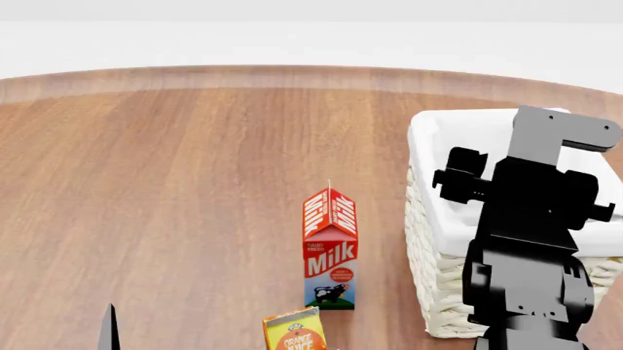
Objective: Pick up the tomato sauce, and put it in the basket.
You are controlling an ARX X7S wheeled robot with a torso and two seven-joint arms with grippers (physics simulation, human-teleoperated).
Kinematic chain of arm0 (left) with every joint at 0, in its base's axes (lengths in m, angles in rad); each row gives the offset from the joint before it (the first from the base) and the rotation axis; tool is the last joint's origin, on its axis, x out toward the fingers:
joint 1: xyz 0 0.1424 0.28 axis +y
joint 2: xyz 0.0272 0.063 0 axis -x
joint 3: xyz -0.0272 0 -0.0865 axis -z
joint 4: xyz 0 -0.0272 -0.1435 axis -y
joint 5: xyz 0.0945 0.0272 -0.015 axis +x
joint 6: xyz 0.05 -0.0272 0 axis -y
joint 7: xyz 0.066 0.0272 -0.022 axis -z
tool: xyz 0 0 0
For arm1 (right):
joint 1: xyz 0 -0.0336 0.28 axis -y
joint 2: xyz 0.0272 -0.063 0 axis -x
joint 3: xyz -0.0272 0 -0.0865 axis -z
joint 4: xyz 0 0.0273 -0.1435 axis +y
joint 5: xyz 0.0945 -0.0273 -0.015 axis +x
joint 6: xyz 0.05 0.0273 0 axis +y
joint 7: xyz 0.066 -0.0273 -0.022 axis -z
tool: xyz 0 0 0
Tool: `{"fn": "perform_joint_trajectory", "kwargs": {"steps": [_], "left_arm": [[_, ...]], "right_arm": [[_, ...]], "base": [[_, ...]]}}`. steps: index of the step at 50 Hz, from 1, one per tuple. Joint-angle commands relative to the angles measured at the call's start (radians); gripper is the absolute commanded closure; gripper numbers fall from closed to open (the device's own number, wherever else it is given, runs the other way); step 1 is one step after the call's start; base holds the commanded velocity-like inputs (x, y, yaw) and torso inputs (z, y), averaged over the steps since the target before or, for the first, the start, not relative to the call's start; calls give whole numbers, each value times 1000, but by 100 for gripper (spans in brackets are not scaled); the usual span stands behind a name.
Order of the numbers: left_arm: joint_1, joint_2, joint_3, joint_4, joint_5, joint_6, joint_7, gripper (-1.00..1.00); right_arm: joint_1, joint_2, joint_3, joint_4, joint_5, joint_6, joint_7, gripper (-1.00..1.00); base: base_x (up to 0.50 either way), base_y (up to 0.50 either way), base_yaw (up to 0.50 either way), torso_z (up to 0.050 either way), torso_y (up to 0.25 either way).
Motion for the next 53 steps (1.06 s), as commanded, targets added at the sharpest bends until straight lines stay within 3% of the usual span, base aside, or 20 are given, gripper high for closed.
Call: {"fn": "perform_joint_trajectory", "kwargs": {"steps": [1,5,10,19,20,25,33,41,53], "left_arm": [[-3,-3,3,-1,-3,-2,-3,-100],[-2,-4,3,-3,-3,2,-6,-100],[-5,-5,5,-6,-6,2,-6,-100],[-3,-8,8,-1,-4,-1,-11,-100],[-3,-8,7,-3,-5,2,-12,-100],[-1,-10,8,1,-4,2,-14,-100],[-2,-12,6,0,-8,2,-17,-100],[-3,-15,8,3,-9,2,-20,-100],[0,-19,7,9,-10,6,-26,-100]], "right_arm": [[0,-3,2,0,-10,-5,-6,-100],[1,-2,10,0,-3,-21,-12,-100],[26,-17,28,0,8,-180,-90,-100],[91,-52,73,-3,38,-314,-227,-100],[84,-56,73,-42,43,-310,-240,-100],[-151,-82,52,-716,49,8,-246,-100],[-305,-87,61,-1197,122,219,-264,-100],[-340,-56,45,-1300,123,171,-278,-100],[-501,-49,80,-1707,213,277,-262,-100]], "base": [[0,0,0,0,0],[0,0,0,0,0],[0,0,0,0,0],[0,0,0,0,0],[0,0,0,0,0],[0,0,0,0,0],[0,0,0,0,0],[0,0,0,0,0],[0,0,0,0,0]]}}
